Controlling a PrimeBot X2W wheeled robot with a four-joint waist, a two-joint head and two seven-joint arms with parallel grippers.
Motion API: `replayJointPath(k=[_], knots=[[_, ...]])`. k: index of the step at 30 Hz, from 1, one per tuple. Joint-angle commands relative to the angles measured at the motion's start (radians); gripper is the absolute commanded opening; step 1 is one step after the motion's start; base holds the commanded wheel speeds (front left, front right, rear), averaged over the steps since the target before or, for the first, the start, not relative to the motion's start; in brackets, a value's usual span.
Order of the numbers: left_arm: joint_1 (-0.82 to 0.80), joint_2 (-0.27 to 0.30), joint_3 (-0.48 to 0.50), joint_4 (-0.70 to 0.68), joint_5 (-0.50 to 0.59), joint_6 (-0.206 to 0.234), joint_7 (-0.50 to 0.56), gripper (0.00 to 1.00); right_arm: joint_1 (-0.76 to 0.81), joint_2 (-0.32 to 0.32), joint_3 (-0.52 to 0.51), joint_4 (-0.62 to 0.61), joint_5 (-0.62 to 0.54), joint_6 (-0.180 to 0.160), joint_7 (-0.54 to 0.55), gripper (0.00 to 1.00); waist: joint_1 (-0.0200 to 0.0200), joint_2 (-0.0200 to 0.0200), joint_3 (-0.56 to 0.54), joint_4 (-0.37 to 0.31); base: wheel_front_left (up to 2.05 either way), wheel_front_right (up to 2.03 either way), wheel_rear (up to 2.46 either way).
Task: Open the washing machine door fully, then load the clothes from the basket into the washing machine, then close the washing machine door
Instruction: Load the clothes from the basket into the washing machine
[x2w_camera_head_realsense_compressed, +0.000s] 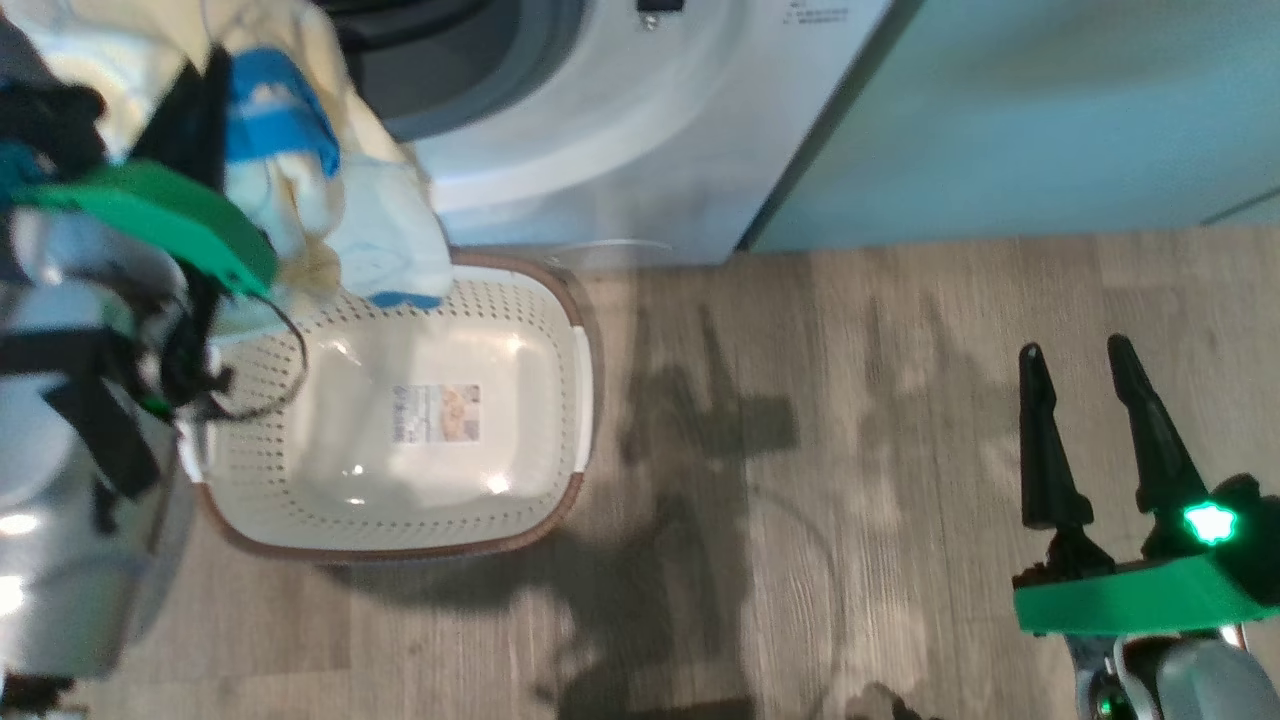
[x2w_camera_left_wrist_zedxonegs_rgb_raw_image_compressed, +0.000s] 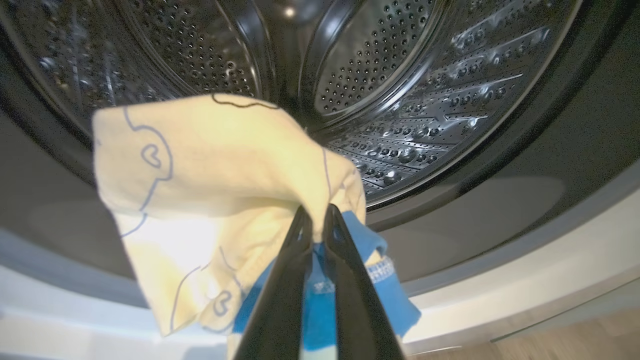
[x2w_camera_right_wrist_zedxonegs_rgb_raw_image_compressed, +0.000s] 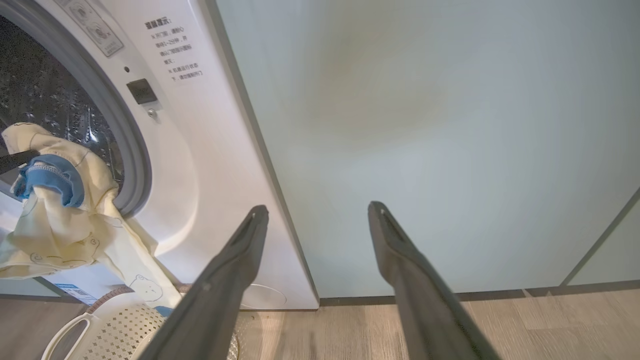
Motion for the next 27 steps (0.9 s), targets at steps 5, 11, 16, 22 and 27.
replayJointPath(k=[5, 11, 16, 22, 27], knots=[[-0.162, 0.109, 0.063, 0.027, -0.045, -0.036, 0.114, 0.00, -0.047, -0.009, 0.034, -0.039, 0.029, 0.004, -0.005, 1.00, -0.0003, 0.0000, 0.092, -0.064, 0.00, 0.00, 0.00], [-0.305, 0.178, 0.064, 0.076, -0.071, -0.061, 0.254, 0.00, -0.077, -0.009, 0.047, -0.043, 0.059, 0.004, -0.005, 1.00, -0.0003, 0.0000, 0.144, -0.104, 0.00, 0.00, 0.00], [-0.410, 0.232, 0.054, 0.109, -0.064, -0.070, 0.332, 0.00, -0.090, -0.009, 0.061, -0.043, 0.084, 0.004, -0.005, 1.00, -0.0003, 0.0000, 0.170, -0.135, 0.00, 0.00, 0.00], [-0.511, 0.272, 0.040, 0.136, -0.050, -0.078, 0.377, 0.00, -0.098, -0.009, 0.071, -0.043, 0.102, 0.004, -0.005, 1.00, -0.0003, 0.0000, 0.187, -0.163, 0.00, 0.00, 0.00], [-0.614, 0.304, 0.049, 0.175, -0.044, -0.079, 0.365, 0.00, -0.105, -0.009, 0.084, -0.044, 0.120, 0.004, -0.005, 1.00, -0.0003, 0.0000, 0.202, -0.197, 0.00, 0.00, 0.00]])
